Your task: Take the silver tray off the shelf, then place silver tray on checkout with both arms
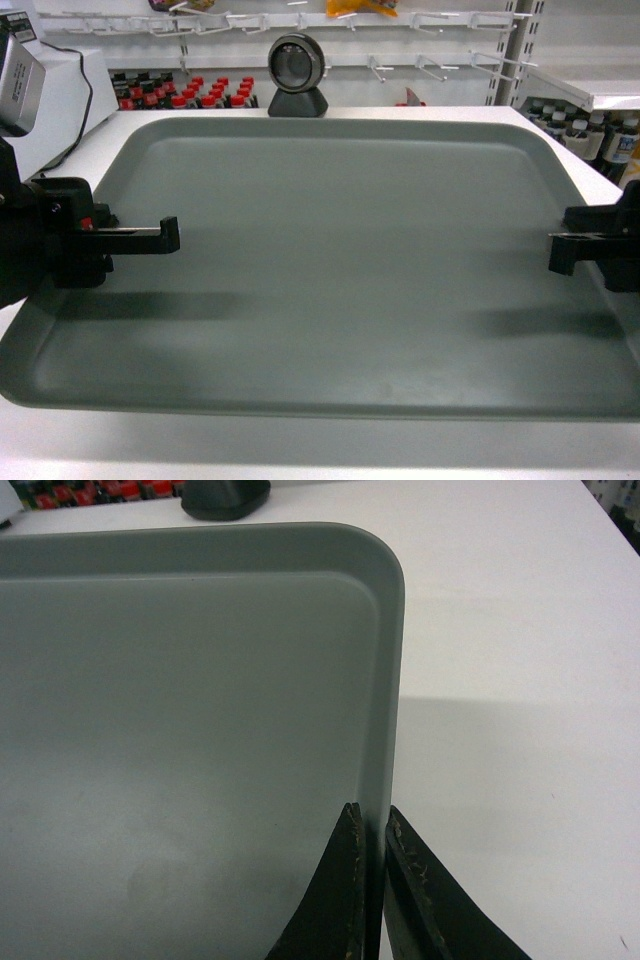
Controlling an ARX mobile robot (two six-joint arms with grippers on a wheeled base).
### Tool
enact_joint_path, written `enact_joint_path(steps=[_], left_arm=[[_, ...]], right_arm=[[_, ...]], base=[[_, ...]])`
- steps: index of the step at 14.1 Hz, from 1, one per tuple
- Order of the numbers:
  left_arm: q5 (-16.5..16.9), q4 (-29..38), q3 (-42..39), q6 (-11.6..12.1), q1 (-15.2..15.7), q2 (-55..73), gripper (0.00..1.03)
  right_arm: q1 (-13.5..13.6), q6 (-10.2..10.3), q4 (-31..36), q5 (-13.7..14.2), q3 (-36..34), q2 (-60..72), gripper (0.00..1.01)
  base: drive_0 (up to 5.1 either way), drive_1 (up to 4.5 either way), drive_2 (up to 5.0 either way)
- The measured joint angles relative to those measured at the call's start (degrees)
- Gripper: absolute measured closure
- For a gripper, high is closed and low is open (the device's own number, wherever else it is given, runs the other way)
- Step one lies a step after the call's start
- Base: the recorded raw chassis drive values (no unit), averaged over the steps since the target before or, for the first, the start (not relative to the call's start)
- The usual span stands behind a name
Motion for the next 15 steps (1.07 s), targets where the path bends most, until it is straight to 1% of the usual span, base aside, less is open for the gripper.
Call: enact_joint_path(steps=[1,2,3,5,7,8,9,10,12,15], left_arm=[[-1.8,1.6,0.9,0.7,0.0,2.2,0.99],[-1.9,2.0,2.5,1.1,0.3,4.3,0.99],[-1.7,2.0,4.1,1.4,0.6,5.7,0.99],[0.6,0.6,8.5,1.3,2.0,8.8,0.99],[2.0,-1.0,13.3,1.4,3.0,12.6,0.99],[3.8,-4.4,18.2,0.9,4.4,16.7,0.99],[6.5,-9.0,27.0,0.4,6.3,24.2,0.99],[6.9,-9.7,31.1,0.9,7.0,28.5,0.99],[7.3,-10.5,33.4,1.5,7.5,30.2,0.99],[7.5,-11.0,35.2,3.0,8.0,31.6,0.99]], right_arm=[[-0.5,0.2,3.9,-1.3,0.7,2.5,0.98],[-0.8,0.2,3.7,-2.1,2.5,4.1,0.98],[-1.4,0.2,2.6,-2.4,4.3,5.1,0.98],[-1.4,-0.7,-0.3,-2.5,9.2,7.9,0.98],[-1.7,-1.4,-4.8,-2.6,15.0,10.9,0.98],[-1.7,-2.1,-10.4,-2.1,20.7,13.5,0.98],[-1.8,-3.3,-18.9,-0.9,30.9,19.7,0.98],[-2.1,-3.5,-21.9,-0.2,36.2,24.0,0.98],[-2.1,-3.7,-22.8,0.1,38.9,27.0,0.98],[-1.9,-3.7,-25.9,0.9,41.7,29.7,0.98]], base=[[0.0,0.0,0.0],[0.0,0.0,0.0],[0.0,0.0,0.0],[0.0,0.0,0.0],[0.0,0.0,0.0],[0.0,0.0,0.0],[0.0,0.0,0.0],[0.0,0.0,0.0],[0.0,0.0,0.0],[0.0,0.0,0.0]])
